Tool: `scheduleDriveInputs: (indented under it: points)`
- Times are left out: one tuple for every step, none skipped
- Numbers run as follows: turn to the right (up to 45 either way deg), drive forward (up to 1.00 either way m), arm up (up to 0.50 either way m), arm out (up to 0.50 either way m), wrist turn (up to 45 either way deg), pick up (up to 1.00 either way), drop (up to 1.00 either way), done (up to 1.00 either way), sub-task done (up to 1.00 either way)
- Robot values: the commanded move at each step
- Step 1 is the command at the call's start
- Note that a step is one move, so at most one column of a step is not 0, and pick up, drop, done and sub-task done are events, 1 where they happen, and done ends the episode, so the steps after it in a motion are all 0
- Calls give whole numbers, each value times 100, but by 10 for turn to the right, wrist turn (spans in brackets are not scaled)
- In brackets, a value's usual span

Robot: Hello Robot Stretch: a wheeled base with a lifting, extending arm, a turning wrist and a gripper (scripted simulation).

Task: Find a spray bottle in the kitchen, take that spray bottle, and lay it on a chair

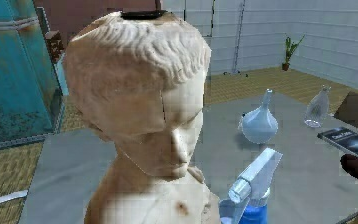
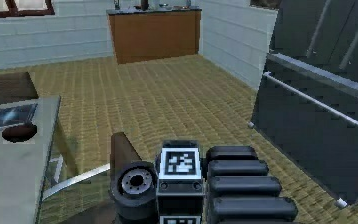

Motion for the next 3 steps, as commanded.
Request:
scheduleDriveInputs:
  points:
    - [-30, 0, 0, 0, 0, 0, 0, 0, 0]
    - [0, 0, 0, 26, 0, 0, 0, 0, 0]
    - [0, 0, 0, 0, 390, 0, 0, 0, 0]
